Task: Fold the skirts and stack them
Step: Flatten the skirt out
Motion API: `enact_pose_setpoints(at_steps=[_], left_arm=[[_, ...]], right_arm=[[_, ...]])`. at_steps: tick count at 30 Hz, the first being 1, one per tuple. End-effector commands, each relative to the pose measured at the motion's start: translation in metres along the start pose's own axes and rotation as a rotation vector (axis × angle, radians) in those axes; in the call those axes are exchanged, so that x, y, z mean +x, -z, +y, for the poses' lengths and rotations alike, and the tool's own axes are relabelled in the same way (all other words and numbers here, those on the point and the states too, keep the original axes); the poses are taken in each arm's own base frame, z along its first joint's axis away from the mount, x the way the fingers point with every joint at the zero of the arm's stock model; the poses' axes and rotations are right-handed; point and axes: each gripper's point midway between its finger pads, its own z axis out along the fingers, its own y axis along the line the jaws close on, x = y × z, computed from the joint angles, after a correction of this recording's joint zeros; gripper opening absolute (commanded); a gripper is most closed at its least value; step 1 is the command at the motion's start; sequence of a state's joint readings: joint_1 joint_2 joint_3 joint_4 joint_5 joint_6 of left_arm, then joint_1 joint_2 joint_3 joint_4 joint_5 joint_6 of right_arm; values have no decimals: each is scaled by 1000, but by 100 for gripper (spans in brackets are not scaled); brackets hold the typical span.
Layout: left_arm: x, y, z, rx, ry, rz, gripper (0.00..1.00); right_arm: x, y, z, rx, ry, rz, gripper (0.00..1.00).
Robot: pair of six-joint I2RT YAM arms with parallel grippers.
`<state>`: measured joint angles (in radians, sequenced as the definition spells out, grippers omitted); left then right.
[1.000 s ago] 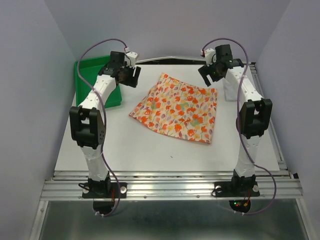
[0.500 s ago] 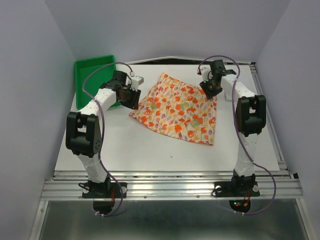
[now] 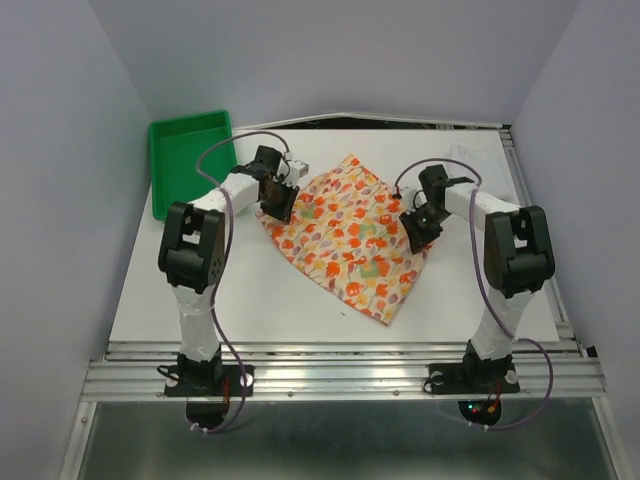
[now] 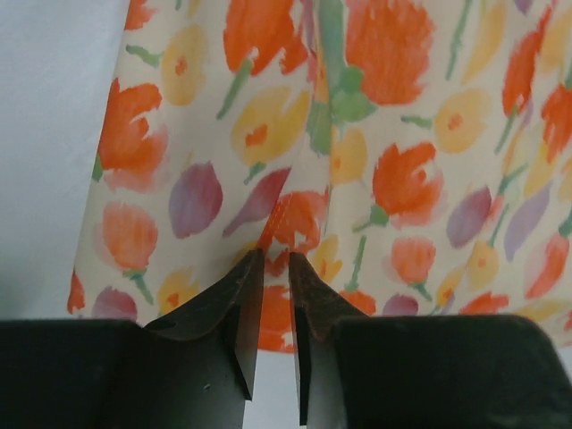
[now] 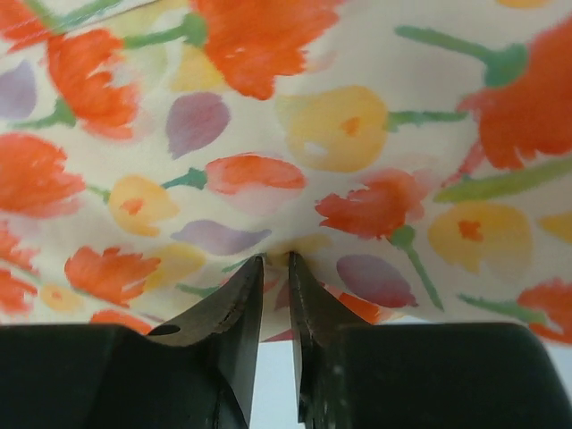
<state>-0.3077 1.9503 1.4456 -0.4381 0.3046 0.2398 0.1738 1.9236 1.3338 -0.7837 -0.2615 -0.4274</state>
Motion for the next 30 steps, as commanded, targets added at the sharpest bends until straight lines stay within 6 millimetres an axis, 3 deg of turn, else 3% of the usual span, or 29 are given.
enact_pose_setpoints(at_steps=[1, 2, 3, 5, 7, 8, 9, 10, 11, 13, 14, 15, 18, 20, 23, 27, 30], left_arm=[[-42, -18, 30, -95, 31, -47, 28], [-39, -36, 35, -96, 44, -15, 27], [-63, -32, 41, -109, 34, -55, 27], [-86, -41, 53, -138, 17, -68, 26], [-103, -45, 61, -159, 5, -84, 27], [-103, -60, 66, -160, 3, -72, 27], [-131, -48, 69, -175, -22, -127, 29], [-139, -47, 70, -176, -35, -144, 30], [-156, -43, 72, -182, -49, -183, 35], [-170, -34, 71, -185, -67, -225, 44], [-182, -16, 68, -188, -78, -267, 50], [-184, -12, 66, -187, -82, -282, 59], [-187, 27, 51, -171, -107, -341, 69], [-177, 54, 38, -149, -114, -353, 70], [-155, 80, 19, -113, -111, -357, 70], [-123, 97, -2, -60, -118, -362, 72], [-99, 99, -14, -19, -116, -335, 72]], right_arm=[[5, 16, 83, -247, -11, -15, 24], [0, 22, 101, -314, 0, -38, 25], [-2, 27, 116, -353, 15, -48, 27], [-11, 47, 159, -477, 67, -87, 32], [-25, 71, 183, -548, 78, -145, 37], [-32, 80, 190, -588, 69, -173, 40], [-41, 90, 196, -616, 69, -205, 43], [-50, 97, 196, -607, 52, -223, 43], [-65, 105, 183, -549, 43, -264, 43], [-78, 110, 162, -474, -1, -305, 43], [-83, 113, 148, -432, -31, -323, 43], [-87, 113, 115, -319, -82, -344, 43], [-84, 110, 55, -98, -151, -340, 44], [-77, 105, 29, 22, -176, -307, 44], [-70, 96, 14, 93, -175, -265, 46], [-57, 78, -2, 154, -163, -191, 53], [-41, 61, -15, 185, -148, -118, 54]])
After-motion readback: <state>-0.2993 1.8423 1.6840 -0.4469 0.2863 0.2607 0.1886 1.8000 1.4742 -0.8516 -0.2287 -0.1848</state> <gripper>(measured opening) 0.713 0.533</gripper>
